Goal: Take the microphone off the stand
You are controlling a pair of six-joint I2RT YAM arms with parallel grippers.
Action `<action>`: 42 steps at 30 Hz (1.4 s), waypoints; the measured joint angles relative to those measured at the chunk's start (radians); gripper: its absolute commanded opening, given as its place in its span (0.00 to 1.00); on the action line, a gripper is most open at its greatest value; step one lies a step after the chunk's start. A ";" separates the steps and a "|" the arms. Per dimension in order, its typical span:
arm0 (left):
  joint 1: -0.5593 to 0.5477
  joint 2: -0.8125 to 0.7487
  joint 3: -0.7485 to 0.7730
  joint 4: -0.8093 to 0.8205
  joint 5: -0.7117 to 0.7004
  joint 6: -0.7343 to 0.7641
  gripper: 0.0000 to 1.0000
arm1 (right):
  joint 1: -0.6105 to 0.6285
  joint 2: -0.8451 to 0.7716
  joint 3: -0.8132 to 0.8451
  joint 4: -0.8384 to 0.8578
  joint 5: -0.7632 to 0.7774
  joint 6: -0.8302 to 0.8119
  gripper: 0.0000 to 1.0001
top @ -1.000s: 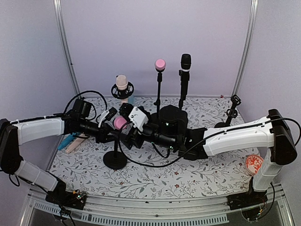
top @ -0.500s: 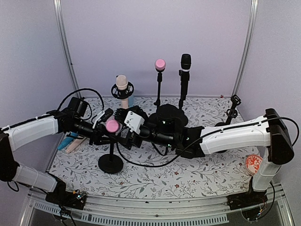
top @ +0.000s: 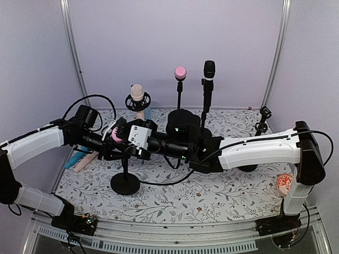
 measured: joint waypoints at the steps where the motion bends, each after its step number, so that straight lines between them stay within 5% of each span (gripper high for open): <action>1: 0.000 0.000 0.002 -0.002 0.004 0.000 0.05 | 0.003 0.002 0.008 -0.005 -0.002 -0.013 0.47; 15: 0.000 -0.005 0.003 0.068 -0.037 -0.011 0.00 | 0.033 0.006 0.055 -0.079 0.028 -0.171 0.22; 36: -0.041 0.073 -0.029 0.276 -0.055 -0.034 0.00 | 0.096 -0.050 0.055 -0.267 0.220 -0.336 0.20; 42: -0.053 0.081 -0.040 0.312 -0.056 -0.034 0.00 | 0.111 -0.067 0.055 -0.311 0.256 -0.325 0.11</action>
